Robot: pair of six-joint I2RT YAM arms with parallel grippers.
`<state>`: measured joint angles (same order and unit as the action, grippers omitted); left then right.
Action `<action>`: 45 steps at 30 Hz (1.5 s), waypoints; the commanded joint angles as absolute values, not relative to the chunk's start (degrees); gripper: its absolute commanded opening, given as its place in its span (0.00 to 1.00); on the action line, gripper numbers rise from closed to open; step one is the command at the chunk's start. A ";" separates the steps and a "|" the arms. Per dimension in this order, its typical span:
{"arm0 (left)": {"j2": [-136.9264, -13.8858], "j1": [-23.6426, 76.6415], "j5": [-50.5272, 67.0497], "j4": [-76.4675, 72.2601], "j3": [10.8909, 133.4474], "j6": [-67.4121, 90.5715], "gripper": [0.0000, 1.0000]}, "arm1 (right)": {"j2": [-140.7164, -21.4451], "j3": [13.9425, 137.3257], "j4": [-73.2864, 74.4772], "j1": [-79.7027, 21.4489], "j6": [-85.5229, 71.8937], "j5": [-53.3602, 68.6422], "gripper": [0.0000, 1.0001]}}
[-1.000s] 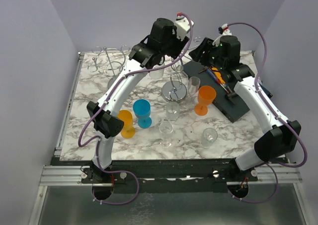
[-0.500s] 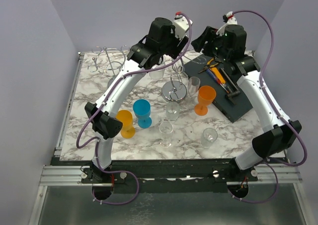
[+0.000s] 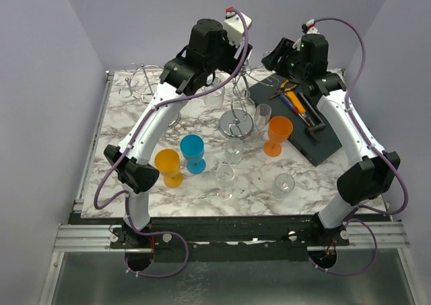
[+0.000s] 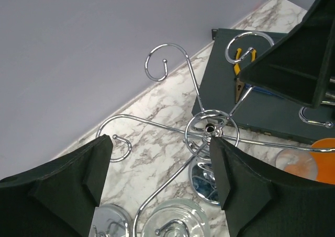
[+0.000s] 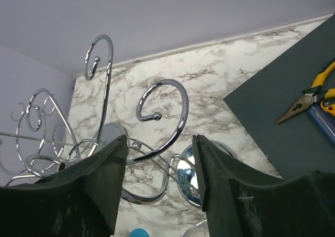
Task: Place the wine glass upside down on the wine glass rack
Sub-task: Adjust the wine rack at the center of the board.
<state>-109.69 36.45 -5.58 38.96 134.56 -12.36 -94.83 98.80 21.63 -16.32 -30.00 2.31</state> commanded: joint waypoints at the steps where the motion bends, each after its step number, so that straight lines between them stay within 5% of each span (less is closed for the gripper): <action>1: -110.41 37.26 -2.09 41.40 134.67 -7.85 0.83 | -95.91 97.49 18.52 -16.35 -34.03 5.19 0.57; 8: -113.33 37.51 -3.41 42.08 137.76 -6.90 0.84 | -95.88 93.50 15.02 -16.35 -38.58 6.57 0.31; 13: -113.99 37.53 -2.99 42.13 137.53 -5.74 0.84 | -95.62 90.83 13.57 -16.42 -40.22 6.92 0.22; 22: -113.82 29.11 -8.04 42.35 141.96 -2.55 0.84 | -95.44 89.90 13.64 -16.44 -39.21 5.93 0.21; 36: -114.66 21.42 6.56 42.69 138.03 4.02 0.80 | -94.99 88.40 13.16 -16.41 -39.05 6.16 0.20; 45: -116.75 21.10 9.75 42.62 139.28 6.59 0.64 | -94.51 88.09 12.94 -16.43 -38.39 6.15 0.20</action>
